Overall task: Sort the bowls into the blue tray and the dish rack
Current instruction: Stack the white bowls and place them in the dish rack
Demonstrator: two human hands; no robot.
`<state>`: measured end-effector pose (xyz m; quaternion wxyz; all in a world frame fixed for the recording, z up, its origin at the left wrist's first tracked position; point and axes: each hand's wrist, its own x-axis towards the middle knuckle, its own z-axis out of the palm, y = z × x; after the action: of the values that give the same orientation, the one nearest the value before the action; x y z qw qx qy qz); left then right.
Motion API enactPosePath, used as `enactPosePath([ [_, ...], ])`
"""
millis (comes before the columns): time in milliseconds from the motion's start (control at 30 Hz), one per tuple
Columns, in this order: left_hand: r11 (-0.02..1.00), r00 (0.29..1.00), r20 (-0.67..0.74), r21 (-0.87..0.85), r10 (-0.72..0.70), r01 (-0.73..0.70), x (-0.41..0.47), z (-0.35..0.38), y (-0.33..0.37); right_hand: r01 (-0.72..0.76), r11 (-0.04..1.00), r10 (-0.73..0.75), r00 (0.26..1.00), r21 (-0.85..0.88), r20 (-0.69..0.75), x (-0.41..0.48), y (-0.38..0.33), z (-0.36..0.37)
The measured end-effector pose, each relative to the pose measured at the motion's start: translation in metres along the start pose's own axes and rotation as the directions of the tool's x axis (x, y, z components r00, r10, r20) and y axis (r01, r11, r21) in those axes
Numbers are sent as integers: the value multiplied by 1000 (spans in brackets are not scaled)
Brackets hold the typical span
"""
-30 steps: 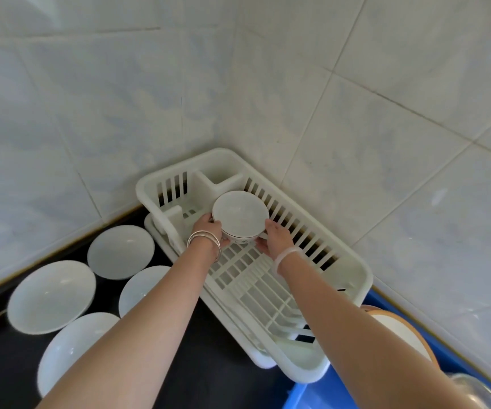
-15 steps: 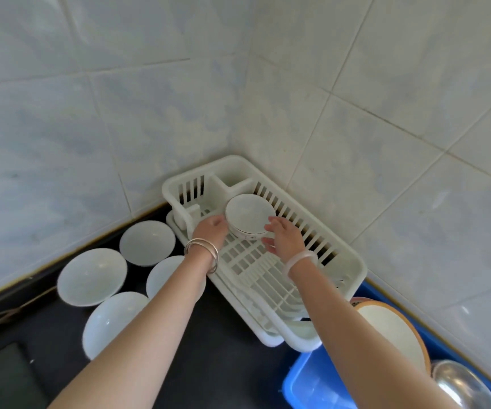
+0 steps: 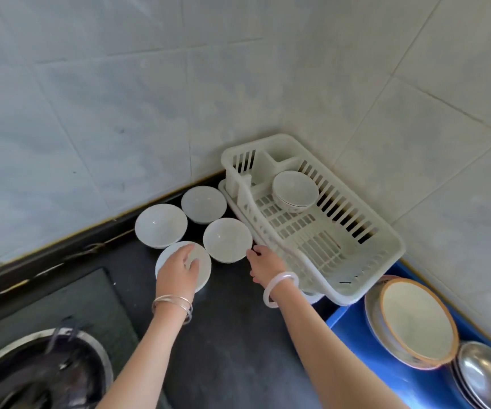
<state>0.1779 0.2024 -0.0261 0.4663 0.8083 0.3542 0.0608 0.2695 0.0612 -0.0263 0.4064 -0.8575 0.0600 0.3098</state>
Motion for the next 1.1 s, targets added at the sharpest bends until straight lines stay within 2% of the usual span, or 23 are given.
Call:
enactPosePath([
  [167, 994, 994, -108, 111, 15, -3, 0, -10, -40, -167, 979, 168, 986, 113, 3, 19, -1, 24],
  [267, 992, 990, -121, 92, -74, 85, 5, -11, -58, -184, 966, 190, 982, 184, -11, 30, -4, 28],
  [333, 986, 983, -81, 5, -166, 167, 9, -11, -66, -188, 954, 199, 980, 235, -25, 33, -7, 29],
  [467, 967, 974, -38, -137, -222, 215, 13, -9, -73, -153, 969, 174, 981, 196, -92, 31, -12, 24],
  [567, 962, 976, -37, -178, -216, 207, 14, -9, -76, -122, 950, 163, 979, 288, -123, 28, -11, 22],
  [667, 956, 977, -27, -213, -212, 201, 16, -8, -82, -26, 932, 85, 985, 361, -147, 21, -11, 19],
  [800, 910, 970, 7, -344, -245, 232, 19, -6, -87, 56, 952, -21, 993, 300, -120, 11, -20, 15],
  [933, 757, 935, 32, -578, -352, 305, 21, -5, -84, 44, 984, -33, 997, 173, -63, 0, -32, 25],
  [1100, 682, 930, 88, -656, -356, 323, 22, -8, -81, 51, 998, -54, 997, -45, -58, -8, -43, 41],
])
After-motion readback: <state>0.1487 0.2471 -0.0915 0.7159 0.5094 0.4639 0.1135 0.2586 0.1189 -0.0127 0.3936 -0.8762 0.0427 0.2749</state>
